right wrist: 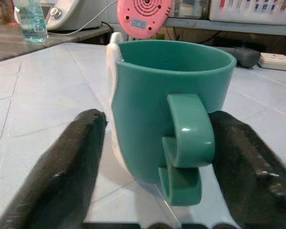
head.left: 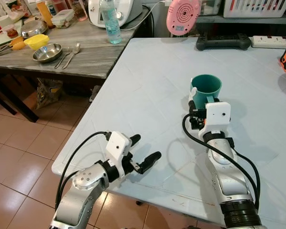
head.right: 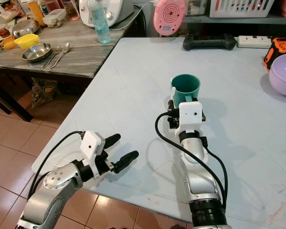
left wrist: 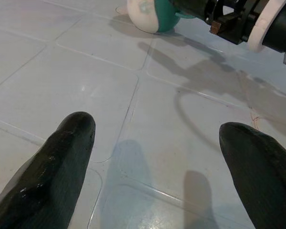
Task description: Setting the table
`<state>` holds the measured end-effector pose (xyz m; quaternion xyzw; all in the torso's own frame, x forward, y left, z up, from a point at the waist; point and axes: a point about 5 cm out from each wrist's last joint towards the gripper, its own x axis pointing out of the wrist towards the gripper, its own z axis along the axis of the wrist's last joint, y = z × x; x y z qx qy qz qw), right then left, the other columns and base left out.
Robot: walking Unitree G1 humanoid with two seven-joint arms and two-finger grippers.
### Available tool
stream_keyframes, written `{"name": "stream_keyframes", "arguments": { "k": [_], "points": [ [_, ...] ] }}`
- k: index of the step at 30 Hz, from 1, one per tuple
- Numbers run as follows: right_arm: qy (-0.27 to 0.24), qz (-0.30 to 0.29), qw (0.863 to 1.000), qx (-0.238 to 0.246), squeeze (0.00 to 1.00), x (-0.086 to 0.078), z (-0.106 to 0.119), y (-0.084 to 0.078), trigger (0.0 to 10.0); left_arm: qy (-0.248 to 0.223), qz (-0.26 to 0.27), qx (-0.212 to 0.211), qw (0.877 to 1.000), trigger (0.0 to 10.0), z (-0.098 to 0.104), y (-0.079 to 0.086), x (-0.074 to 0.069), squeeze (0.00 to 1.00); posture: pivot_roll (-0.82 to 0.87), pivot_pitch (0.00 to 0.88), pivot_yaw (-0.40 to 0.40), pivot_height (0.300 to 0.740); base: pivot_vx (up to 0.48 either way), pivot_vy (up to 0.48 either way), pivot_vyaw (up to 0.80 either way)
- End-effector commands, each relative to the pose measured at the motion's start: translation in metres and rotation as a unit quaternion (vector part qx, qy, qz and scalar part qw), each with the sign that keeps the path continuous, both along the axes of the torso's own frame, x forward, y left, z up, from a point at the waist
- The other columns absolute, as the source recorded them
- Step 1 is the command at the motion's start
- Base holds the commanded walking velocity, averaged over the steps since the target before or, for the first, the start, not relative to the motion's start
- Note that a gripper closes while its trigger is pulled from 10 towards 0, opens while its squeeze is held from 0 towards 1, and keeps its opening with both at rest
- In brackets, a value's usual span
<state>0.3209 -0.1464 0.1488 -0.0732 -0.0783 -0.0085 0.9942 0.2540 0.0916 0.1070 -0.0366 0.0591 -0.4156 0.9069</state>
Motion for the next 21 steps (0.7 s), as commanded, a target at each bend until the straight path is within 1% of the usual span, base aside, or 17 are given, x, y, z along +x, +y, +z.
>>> {"name": "stream_keyframes", "arguments": {
  "k": [1,6,21],
  "points": [
    [-0.001,0.005,1.0,0.006,0.0,0.0022,0.0009,0.0029,0.0,-0.001,0.004,0.009,1.0,10.0,-0.0013,0.0028,0.0012,0.0,-0.1,0.112,0.144,0.74,0.0,0.0,0.0],
    [-0.003,0.002,1.0,0.011,0.0,0.0027,0.0015,0.001,0.0,-0.001,0.004,0.01,1.0,10.0,-0.0014,0.0033,0.0013,0.0,-0.1,0.112,0.145,0.74,0.0,0.0,0.0],
    [-0.002,0.002,1.0,0.014,0.0,0.003,-0.0001,0.0032,0.0,-0.001,0.005,0.011,1.0,10.0,-0.0009,0.0033,0.0011,0.0,-0.1,0.112,0.146,0.74,0.0,0.0,0.0]
  ]
}}
